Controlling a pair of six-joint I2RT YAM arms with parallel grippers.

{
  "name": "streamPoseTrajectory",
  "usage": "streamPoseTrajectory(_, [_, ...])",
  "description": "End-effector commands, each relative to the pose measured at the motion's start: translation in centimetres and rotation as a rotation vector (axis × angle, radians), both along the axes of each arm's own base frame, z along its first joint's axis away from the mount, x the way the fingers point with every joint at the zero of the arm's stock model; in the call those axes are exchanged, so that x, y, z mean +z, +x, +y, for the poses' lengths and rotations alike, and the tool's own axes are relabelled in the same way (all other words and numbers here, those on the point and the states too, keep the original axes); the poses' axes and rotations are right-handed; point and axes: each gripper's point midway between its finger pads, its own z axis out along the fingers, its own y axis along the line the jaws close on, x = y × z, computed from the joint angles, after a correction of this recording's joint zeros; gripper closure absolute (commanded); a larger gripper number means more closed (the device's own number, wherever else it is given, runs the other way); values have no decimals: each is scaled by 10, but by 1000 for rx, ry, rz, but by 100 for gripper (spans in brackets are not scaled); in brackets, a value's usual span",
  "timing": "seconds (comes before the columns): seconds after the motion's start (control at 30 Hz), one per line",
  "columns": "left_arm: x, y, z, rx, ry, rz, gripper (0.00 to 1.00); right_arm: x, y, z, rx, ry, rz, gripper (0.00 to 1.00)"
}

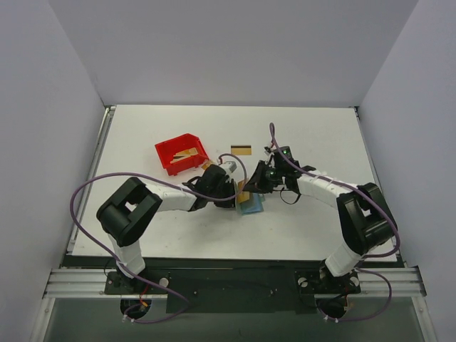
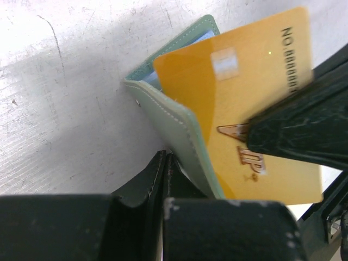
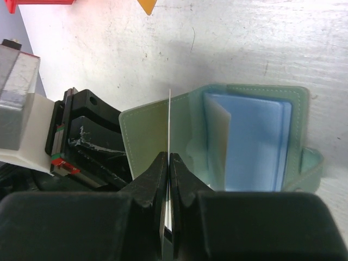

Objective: Put the credit cards into the card holder
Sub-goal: Open the card holder at the center of the board.

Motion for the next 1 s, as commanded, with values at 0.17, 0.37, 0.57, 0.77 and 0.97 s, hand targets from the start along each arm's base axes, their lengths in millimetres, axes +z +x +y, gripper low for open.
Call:
streamPoseTrajectory(0.17, [-47, -15, 61, 170, 113, 115, 100, -2, 2, 26, 79, 15, -26, 100])
streamPoseTrajectory(0.37, [-55, -21, 91, 263, 227, 142, 100, -18, 3, 21, 66, -38, -14, 100])
streamPoseTrajectory(0.57, [-46, -19, 129, 431, 371, 138, 100, -31, 2, 22, 74, -72, -1, 100])
streamPoseTrajectory(0.77, [-14, -6, 140, 495, 378, 76, 100, -37, 1, 30, 111, -136, -17, 100])
streamPoseTrajectory(0.97, [69, 24, 109, 424, 173, -127, 100, -40, 3, 27, 110, -204, -23, 100])
